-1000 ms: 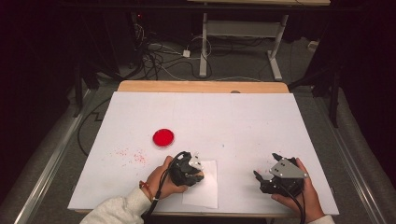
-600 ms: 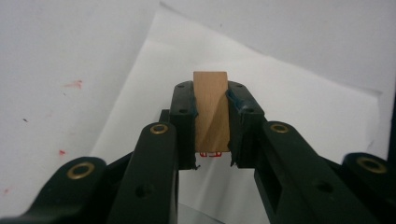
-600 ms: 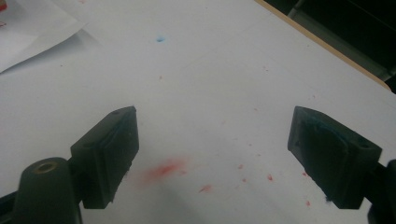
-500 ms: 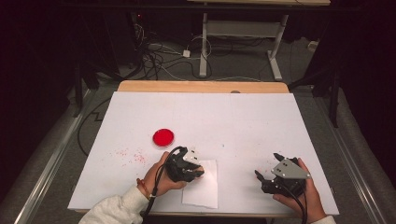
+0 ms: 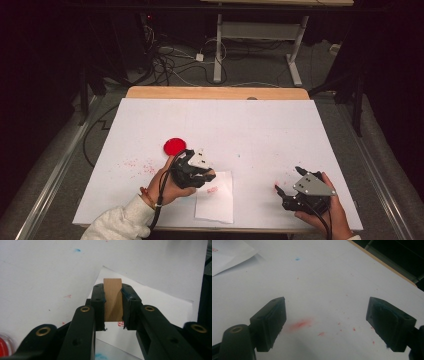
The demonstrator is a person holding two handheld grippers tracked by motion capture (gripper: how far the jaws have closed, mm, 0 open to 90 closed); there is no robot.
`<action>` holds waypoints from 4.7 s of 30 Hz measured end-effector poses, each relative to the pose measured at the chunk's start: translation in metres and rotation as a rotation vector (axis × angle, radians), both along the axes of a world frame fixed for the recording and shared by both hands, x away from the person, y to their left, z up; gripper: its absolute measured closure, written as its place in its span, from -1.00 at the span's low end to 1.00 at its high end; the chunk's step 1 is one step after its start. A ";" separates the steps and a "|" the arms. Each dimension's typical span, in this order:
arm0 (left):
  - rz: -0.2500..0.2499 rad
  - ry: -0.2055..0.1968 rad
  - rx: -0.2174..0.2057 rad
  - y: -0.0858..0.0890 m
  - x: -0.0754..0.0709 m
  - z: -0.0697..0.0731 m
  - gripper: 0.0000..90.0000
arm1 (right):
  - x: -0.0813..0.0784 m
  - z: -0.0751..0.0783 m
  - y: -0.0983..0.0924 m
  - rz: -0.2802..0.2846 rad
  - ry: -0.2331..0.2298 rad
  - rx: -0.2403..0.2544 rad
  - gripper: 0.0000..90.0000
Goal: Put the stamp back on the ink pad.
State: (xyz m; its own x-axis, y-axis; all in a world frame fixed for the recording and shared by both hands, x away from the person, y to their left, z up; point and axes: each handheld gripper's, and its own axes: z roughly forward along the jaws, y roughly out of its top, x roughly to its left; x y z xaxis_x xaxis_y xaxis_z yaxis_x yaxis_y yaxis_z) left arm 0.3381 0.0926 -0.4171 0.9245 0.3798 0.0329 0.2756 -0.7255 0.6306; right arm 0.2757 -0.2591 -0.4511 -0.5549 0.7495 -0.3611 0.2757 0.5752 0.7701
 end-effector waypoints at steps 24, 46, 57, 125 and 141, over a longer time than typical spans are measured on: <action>0.151 -0.033 -0.011 0.042 0.027 0.014 0.63 | 0.000 0.000 0.001 0.002 0.003 -0.004 -0.62; 0.318 0.050 0.036 0.084 0.087 -0.005 0.63 | 0.001 -0.005 0.005 0.012 0.027 -0.018 -0.62; 0.361 0.106 0.057 0.087 0.106 -0.023 0.59 | 0.002 -0.007 0.005 0.015 0.035 -0.025 -0.61; 0.409 -0.310 -0.243 0.081 0.063 0.007 -0.64 | 0.000 -0.005 0.004 0.012 0.017 -0.032 -0.61; 0.345 -0.394 -0.259 0.069 0.035 0.014 -0.64 | -0.001 -0.003 0.003 0.011 0.008 -0.024 -0.62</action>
